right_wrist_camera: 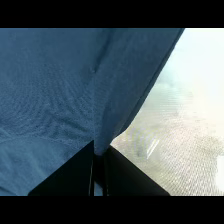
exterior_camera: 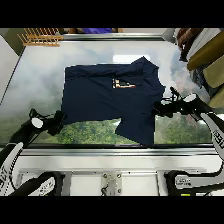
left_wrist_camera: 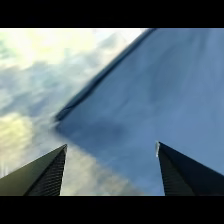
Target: Fold the clothes and pants, and hang the long-sleeved shirts on hangers.
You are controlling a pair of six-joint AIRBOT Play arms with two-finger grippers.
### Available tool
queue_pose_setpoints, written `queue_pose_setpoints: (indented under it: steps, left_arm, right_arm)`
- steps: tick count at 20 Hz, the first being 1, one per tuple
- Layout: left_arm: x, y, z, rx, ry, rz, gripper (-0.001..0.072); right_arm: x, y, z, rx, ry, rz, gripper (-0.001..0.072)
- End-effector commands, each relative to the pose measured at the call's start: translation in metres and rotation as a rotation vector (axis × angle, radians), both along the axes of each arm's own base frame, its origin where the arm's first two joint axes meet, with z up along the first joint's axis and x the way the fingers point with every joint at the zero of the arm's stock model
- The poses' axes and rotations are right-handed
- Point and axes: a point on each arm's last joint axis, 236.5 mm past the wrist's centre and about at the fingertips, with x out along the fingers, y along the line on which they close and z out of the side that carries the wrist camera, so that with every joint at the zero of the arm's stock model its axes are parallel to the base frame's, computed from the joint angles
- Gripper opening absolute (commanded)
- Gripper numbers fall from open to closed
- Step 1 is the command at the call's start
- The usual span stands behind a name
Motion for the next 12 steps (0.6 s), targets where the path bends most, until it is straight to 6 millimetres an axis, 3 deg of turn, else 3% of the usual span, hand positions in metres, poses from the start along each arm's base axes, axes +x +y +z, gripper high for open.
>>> queue_pose_setpoints:
  steps: [1, 3, 4, 5, 6, 8, 10, 12]
  left_arm:
    - [0.026, -0.011, -0.008, 0.007, 0.005, -0.031, 0.0609]
    - [0.04, -0.016, -0.005, 0.009, -0.009, -0.049, 0.0606]
    - [0.047, -0.015, -0.002, 0.01, -0.019, -0.05, 0.0404]
    - [0.054, -0.014, 0.003, 0.018, -0.041, -0.051, 0.0145]
    - [0.062, -0.012, 0.009, 0.023, -0.069, -0.046, 0.0052]
    - [0.08, -0.006, 0.033, 0.035, -0.141, -0.038, 0.0011]
    - [0.105, 0.003, 0.089, 0.076, -0.281, -0.07, 0.0012]
    - [0.132, 0.01, 0.184, 0.145, -0.506, -0.105, 0.0012]
  right_arm:
    - [0.001, 0.0, 0.001, 0.001, -0.002, -0.001, 0.0017]
    - [0.001, 0.0, 0.001, 0.001, -0.002, -0.001, 0.0017]
    - [0.001, 0.001, 0.001, 0.003, -0.003, -0.002, 0.0017]
    - [0.002, 0.001, 0.003, 0.007, -0.006, -0.005, 0.0017]
    - [0.003, 0.001, 0.005, 0.008, -0.013, -0.007, 0.0017]
    - [0.011, 0.001, 0.019, 0.006, -0.051, -0.01, 0.0016]
    - [0.03, -0.002, 0.056, -0.005, -0.153, -0.013, 0.0016]
    - [0.059, -0.007, 0.132, -0.04, -0.345, -0.01, 0.0016]
